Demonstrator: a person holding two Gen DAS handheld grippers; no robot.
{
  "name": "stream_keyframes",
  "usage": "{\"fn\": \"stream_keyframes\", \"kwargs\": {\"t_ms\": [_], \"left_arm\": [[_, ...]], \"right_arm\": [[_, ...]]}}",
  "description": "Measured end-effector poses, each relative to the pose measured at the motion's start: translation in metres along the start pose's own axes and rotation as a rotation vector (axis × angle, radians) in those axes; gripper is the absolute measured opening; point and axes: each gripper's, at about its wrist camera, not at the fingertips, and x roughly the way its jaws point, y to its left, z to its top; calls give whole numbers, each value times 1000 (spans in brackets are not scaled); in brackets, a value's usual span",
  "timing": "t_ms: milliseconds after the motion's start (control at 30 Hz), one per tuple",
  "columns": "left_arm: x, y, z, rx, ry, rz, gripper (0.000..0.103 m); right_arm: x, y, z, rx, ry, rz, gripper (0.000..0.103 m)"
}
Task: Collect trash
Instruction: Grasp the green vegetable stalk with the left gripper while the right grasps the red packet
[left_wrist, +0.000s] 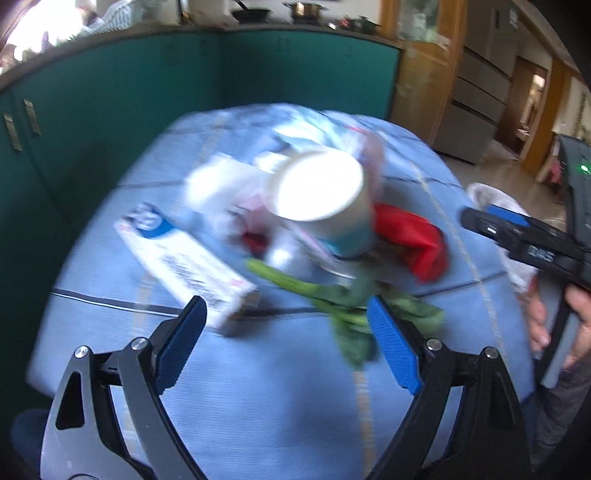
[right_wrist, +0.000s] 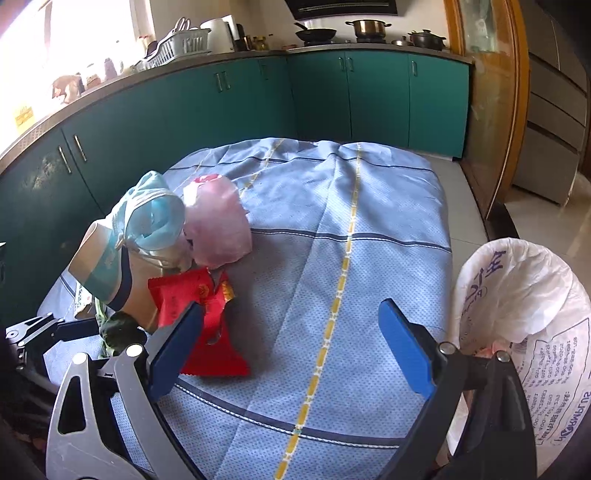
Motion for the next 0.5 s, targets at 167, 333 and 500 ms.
{"fn": "stream_keyframes", "kwargs": {"t_ms": [167, 333, 500], "left_arm": [[24, -21, 2, -18, 61, -122, 91], [34, -24, 0, -20, 69, -117, 51], [23, -24, -4, 16, 48, -111, 36]], "right_arm": [[-17, 3, -17, 1, -3, 34, 93], [-21, 22, -26, -55, -6, 103, 93], [-9, 46, -32, -142, 32, 112, 93]]}}
